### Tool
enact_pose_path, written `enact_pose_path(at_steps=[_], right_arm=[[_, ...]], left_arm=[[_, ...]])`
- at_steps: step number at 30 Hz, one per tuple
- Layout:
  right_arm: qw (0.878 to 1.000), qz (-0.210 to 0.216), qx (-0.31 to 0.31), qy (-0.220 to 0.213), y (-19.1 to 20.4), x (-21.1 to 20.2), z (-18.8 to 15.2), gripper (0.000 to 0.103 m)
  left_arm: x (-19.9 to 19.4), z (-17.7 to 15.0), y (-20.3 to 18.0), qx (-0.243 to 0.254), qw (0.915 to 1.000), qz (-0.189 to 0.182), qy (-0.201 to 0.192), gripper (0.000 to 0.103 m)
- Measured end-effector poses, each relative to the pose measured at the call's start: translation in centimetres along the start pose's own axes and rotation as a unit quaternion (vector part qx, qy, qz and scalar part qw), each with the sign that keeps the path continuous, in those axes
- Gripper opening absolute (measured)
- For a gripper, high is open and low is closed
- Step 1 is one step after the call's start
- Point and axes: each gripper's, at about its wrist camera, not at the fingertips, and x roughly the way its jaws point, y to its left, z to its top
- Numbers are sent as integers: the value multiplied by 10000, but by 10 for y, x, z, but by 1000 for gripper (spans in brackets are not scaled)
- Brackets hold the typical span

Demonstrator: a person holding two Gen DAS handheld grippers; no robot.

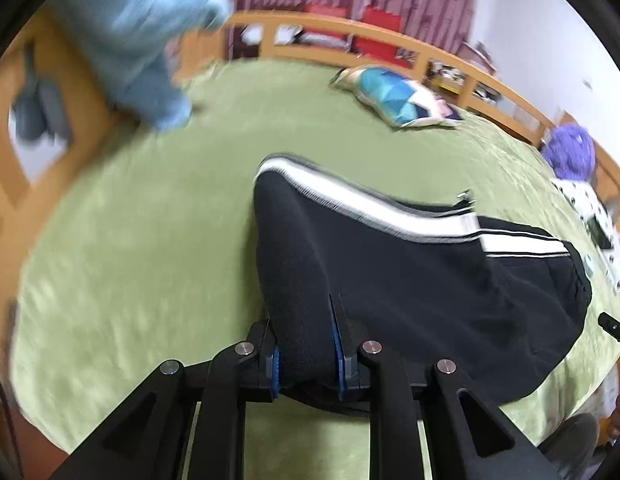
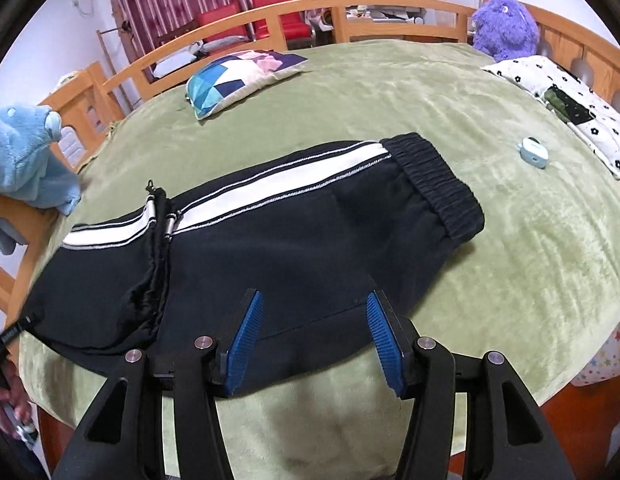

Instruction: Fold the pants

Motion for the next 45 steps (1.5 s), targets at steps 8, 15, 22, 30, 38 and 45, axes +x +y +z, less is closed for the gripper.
enact_pose_path(at_steps=[8,15,22,30,38,45], right_arm=[[9994,206,226,-151,-32,-12,-8,54],[9991,108,342,-246,-63,-27,-13,54],[9963,268,810,-138,-99,-21,-18,54],[9945,869,566,-117,-72,9,-4,54],[9812,1880,429,85,-2,63,19,62],[9703,2078,356,1184,40,140,25,14]], left_arm=[[-53,39,-110,1224,9905,-326,-530,17],[-56,39,-220,2230,9698,-823,-549,17],[-7,-1,-274,2253,9596,-1654,306,20],[5,0,-237,1472,9576,-2298,918,49],[9,13,-164,815,9785,-1745,733,61],[40,14,-125,97,9796,-1697,1072,61]])
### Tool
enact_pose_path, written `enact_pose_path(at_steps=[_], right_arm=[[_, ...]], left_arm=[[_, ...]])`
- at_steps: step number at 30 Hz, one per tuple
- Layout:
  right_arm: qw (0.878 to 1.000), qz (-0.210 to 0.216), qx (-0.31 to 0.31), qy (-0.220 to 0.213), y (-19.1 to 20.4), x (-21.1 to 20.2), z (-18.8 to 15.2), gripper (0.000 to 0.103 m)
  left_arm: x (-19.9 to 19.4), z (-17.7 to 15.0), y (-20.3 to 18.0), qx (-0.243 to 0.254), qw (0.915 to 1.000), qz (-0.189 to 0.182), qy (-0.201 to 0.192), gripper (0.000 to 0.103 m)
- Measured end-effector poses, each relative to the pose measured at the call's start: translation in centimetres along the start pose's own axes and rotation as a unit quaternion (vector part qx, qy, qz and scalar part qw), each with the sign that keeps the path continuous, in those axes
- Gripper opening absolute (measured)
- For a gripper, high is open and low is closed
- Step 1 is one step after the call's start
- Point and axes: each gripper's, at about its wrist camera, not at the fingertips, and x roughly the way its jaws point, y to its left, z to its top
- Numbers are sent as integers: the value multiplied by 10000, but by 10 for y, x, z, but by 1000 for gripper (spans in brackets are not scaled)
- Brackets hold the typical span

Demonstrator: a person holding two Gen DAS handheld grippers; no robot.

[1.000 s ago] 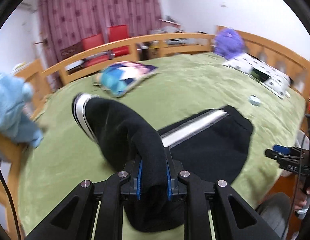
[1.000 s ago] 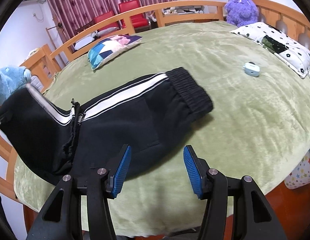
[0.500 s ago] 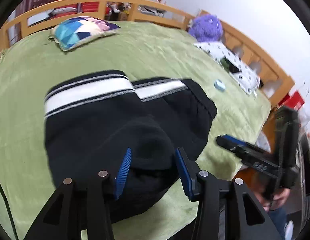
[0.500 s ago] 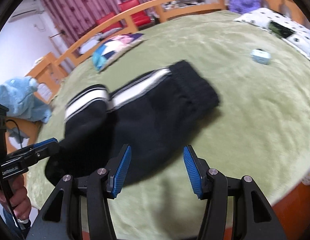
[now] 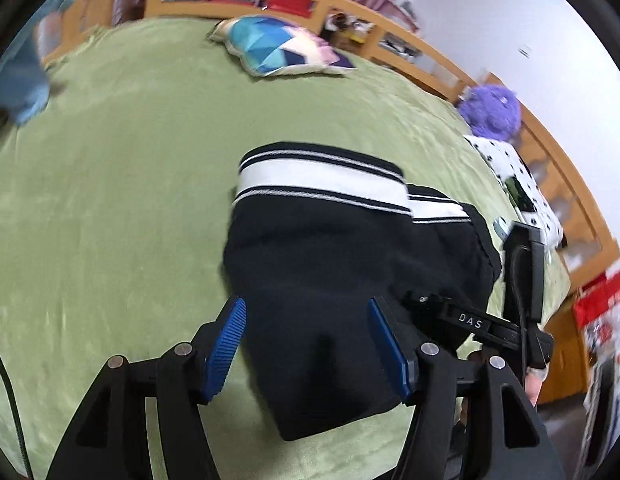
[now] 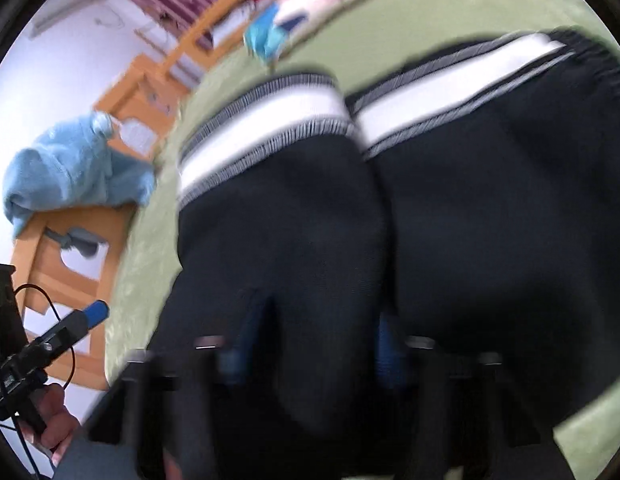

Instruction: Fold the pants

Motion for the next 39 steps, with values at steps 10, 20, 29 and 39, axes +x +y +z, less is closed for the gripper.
enact_pose_path(at_steps=[10,20,29,39], right_arm=[[9809,-749,-1067,-1446,-8,-130,53,11],[9619,-2333,-523,-1329,-118,-140,40,31],[9657,-2213,-920,-1001,-117,-118,-20,42],[9712,-1754,-809,-1393,-125,-158,26,70]], left_arm=[[14,-6,-2,53,9999,-33,122,61],[51,-8,-71,466,9970,-503,358,61],[114,-52,-103,562,9924,-215,1073,65],[97,4,-82,429,9975,-92,554,66]])
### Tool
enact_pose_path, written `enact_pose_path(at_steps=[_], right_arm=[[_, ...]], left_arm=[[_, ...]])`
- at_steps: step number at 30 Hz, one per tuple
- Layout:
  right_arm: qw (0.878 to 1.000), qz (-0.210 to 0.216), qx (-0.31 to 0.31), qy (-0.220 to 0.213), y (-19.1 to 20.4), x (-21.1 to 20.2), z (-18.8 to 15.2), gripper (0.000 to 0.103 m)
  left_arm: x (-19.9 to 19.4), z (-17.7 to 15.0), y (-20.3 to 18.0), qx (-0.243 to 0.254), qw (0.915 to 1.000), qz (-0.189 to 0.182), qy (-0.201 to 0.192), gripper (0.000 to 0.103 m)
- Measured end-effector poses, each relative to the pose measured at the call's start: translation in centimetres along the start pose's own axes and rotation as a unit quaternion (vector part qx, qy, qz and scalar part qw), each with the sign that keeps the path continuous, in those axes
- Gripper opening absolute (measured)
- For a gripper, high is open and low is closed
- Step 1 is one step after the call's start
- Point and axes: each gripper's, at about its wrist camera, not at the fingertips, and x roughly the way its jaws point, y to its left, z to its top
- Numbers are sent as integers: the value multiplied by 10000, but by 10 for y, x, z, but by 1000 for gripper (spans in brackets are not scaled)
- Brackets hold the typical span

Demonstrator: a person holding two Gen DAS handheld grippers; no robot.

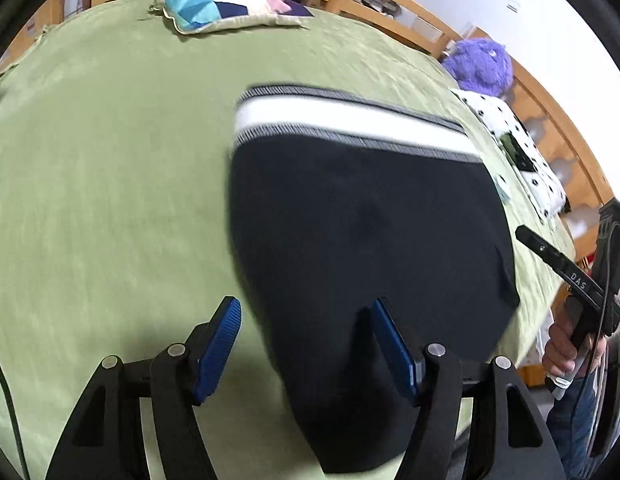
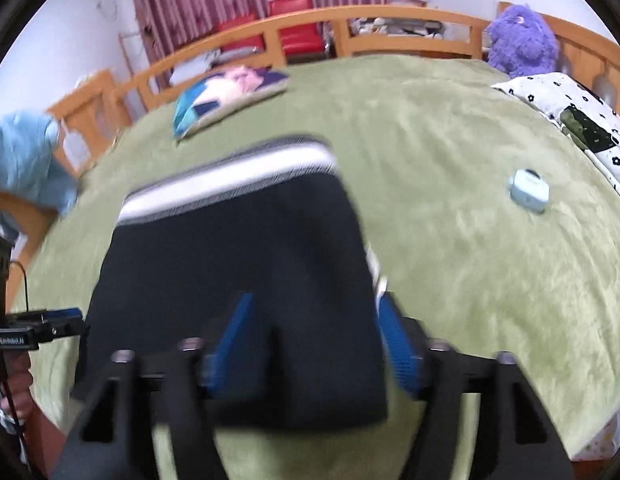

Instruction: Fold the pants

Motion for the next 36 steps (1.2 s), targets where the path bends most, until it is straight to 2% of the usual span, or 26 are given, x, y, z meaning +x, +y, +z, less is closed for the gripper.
enact_pose_path(at_steps=[3,5,6,8,10,12,15,16,18,19,20,21,24,26,28,31,33,36], right_arm=[[9991,141,198,337,-11,33,15,70],[9942,494,415,865,-21,69,20,70],[9924,606,460,968,-23,78,20,72],[9878,978,634,1029,-29,97,20,76],[9834,1172,768,1154,-31,110,20,79],[9828,1222,725,1176,-28,116,20,80],[9833,1267,635,1140,-25,119,19,79],[9832,1277,642,1137,-25,119,19,78],[9802,1445,725,1145,-25,117,19,64],[9770,1611,829,1123,-31,114,18,63],[9755,1643,951,1113,-33,114,18,60],[9761,1602,979,1098,-33,112,18,54],[9782,1542,1110,842,-28,90,20,35],[9777,1575,1204,690,-18,73,24,31],[9824,1447,1029,582,4,58,27,29],[9812,1545,962,650,45,54,27,25],[9752,1834,1042,669,73,57,25,25],[9733,2038,806,682,133,70,25,25]], left_arm=[[13,18,7,-37,10000,-87,-6,66],[25,27,10,-56,9999,-85,47,66],[31,28,9,-69,9998,-154,76,67],[41,30,14,-124,9995,-251,125,74],[50,30,16,-124,9994,-323,65,79],[58,28,17,-123,9991,-401,23,84],[68,25,22,-311,9979,-567,-28,83],[68,25,21,-337,9977,-591,-43,81],[64,27,19,-302,9978,-578,-129,56],[58,28,16,-227,9978,-576,-221,46],[51,31,11,-70,9977,-598,-315,31],[46,35,10,-8,9973,-630,-369,25],[25,46,16,0,9946,-919,-486,18],[8,52,26,10,9932,-996,-600,17],[-8,55,42,2,9930,-942,-707,17],[-37,58,85,-166,9927,-896,-787,17],[-55,60,113,-228,9934,-779,-816,17],[-79,55,154,-193,9954,-247,-909,17]])
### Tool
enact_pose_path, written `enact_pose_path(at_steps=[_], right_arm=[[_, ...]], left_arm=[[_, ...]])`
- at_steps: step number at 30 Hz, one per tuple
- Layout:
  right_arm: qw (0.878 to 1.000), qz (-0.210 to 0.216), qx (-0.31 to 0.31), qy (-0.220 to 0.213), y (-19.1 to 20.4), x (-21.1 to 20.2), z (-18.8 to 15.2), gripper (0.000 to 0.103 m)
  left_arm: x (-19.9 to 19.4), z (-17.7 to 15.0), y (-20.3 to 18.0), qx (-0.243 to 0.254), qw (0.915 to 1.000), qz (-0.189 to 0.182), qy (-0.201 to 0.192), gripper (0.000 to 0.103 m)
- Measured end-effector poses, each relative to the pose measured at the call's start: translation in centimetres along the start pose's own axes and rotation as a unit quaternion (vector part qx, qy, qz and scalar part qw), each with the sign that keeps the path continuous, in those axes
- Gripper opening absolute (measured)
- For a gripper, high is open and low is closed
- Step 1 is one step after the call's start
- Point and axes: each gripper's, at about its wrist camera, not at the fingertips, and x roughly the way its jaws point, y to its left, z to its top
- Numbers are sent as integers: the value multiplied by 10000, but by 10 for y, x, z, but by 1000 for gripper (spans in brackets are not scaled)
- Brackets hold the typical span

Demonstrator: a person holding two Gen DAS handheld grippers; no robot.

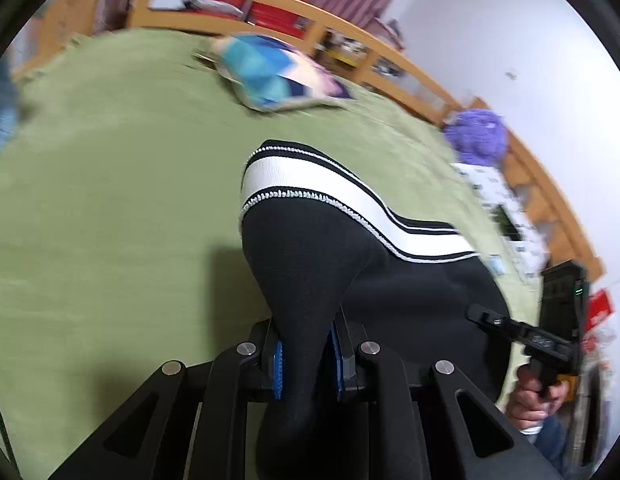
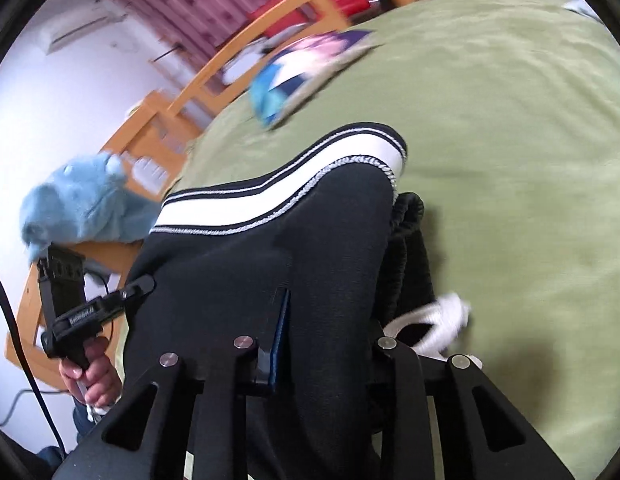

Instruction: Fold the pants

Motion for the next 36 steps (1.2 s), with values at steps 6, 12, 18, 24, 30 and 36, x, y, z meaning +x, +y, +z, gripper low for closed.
enact_pose_path(at_steps=[6,12,18,24,30,36], right_arm=[[9994,-23,-330,123,71,68,-10,26],[9936,-876,-617,353,46,87,-12,49],[9830,-1406,-1134,-326,78,22,-35,47],[9784,-1390,-1525,-82,92,24,-100,48],[9693,-1696,-1772,185,95,25,-125,45],[9692,-1550,-1825,-580,111,4,-75,45]], left_arm=[[2,-11,63,-475,9978,395,226,24],[19,-27,44,-155,9928,1081,492,46],[-26,-62,11,232,9909,1301,261,60],[-14,-132,7,331,9870,1482,526,67],[-41,-126,7,398,9903,1259,438,67],[-37,-75,10,307,9910,1302,-18,67]])
